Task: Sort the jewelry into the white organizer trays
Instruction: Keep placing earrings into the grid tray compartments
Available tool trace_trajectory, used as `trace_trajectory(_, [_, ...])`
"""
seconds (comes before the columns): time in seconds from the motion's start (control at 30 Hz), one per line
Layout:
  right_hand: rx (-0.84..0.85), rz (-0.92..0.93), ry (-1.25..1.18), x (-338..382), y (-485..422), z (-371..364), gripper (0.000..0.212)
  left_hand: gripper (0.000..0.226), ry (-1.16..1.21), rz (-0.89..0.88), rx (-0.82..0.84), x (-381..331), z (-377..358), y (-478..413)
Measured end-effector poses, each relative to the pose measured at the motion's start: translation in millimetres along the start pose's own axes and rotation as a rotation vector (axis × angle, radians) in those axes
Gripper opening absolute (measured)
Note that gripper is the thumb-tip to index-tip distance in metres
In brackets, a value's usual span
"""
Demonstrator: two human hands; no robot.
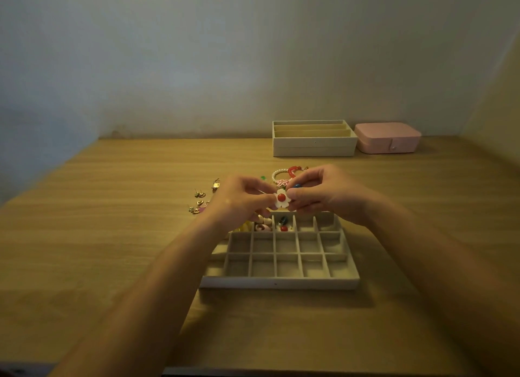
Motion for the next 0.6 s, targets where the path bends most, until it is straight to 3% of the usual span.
trace_trajectory(0.4, [-0.042,0.033,0.119,-1.7,-7.7,4.0,0.010,0.013,-0.026,0.031,0.057,9.6,-5.7,-1.2])
trace_trajectory(0.6, [-0.103,0.016,0.265,-0.3,-8.4,15.3,0.009,0.006,-0.535,-0.119,0.084,9.8,-11.8,-10.1])
Point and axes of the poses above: each hand's wrist, its own y-axis away from the middle knuckle, its own z-axis out of the back of the hand, x = y × z, the point moved 6 cm from there along -y, towards the middle knuckle, and after that the axes turned 11 degrees about -z, right-handed, at the moved point
